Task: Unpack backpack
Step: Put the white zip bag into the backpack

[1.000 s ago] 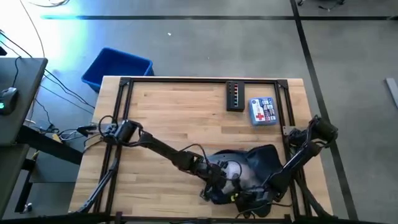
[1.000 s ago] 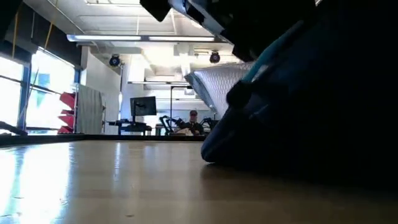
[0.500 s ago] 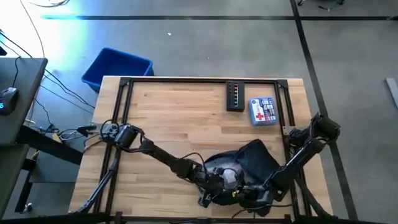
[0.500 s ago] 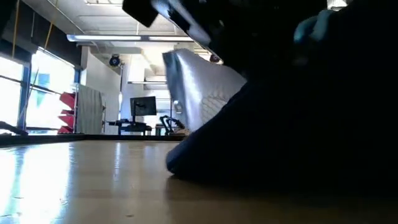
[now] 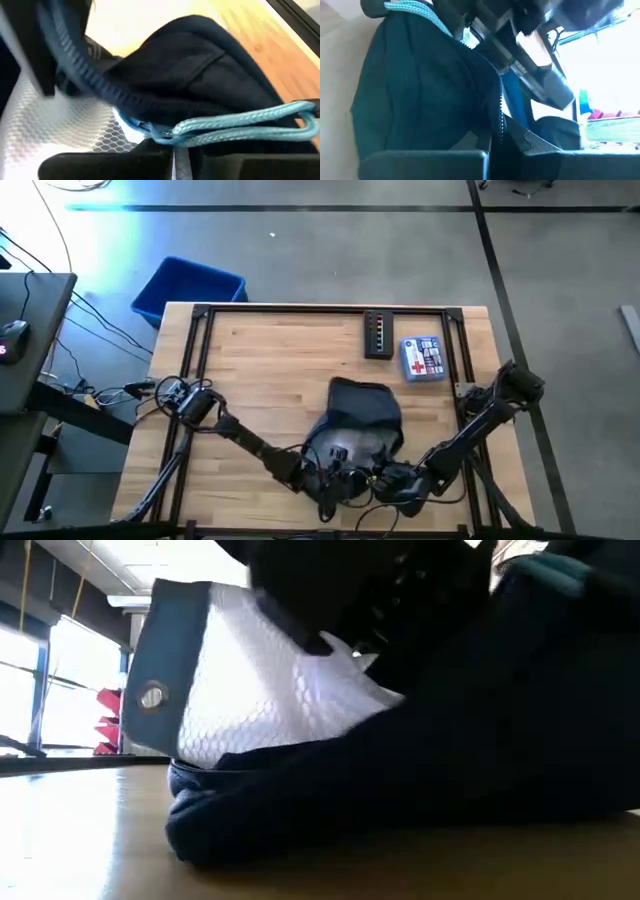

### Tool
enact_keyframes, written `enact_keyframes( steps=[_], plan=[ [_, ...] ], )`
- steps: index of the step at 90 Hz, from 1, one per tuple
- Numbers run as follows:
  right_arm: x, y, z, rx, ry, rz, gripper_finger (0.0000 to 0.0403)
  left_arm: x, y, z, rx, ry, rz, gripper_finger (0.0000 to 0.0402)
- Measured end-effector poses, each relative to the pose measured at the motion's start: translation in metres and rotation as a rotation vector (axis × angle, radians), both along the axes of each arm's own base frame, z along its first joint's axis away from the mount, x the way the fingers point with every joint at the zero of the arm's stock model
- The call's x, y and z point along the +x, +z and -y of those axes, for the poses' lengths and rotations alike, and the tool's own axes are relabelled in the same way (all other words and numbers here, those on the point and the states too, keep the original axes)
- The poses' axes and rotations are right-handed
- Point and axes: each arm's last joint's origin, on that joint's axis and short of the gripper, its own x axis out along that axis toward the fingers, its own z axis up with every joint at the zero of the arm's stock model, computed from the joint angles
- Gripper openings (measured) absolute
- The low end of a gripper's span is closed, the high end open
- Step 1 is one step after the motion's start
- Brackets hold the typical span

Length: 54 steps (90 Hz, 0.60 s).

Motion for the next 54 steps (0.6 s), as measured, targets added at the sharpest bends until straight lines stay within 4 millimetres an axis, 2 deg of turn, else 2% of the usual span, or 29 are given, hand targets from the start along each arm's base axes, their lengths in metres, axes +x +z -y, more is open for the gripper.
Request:
enact_keyframes(
  steps=[12,26,41,54],
  plan=[
    [-0.011,0.005,-0.004,-0.047,-0.010,0.020,0.0032,0.005,0.001,-0.006,-0.021,0.020,0.010,0.0000],
    [-0.024,0.020,-0.011,-0.008,-0.061,-0.009,0.0104,0.009,0.001,-0.013,-0.041,0.049,0.018,0.0000],
    [-0.030,0.043,-0.019,0.236,-0.091,-0.090,0.0181,0.012,0.003,-0.018,-0.047,0.115,0.043,0.0000],
    [-0.030,0.045,-0.020,0.424,-0.112,-0.173,0.0196,0.014,0.005,-0.021,-0.024,0.151,0.080,0.0000]
  ],
)
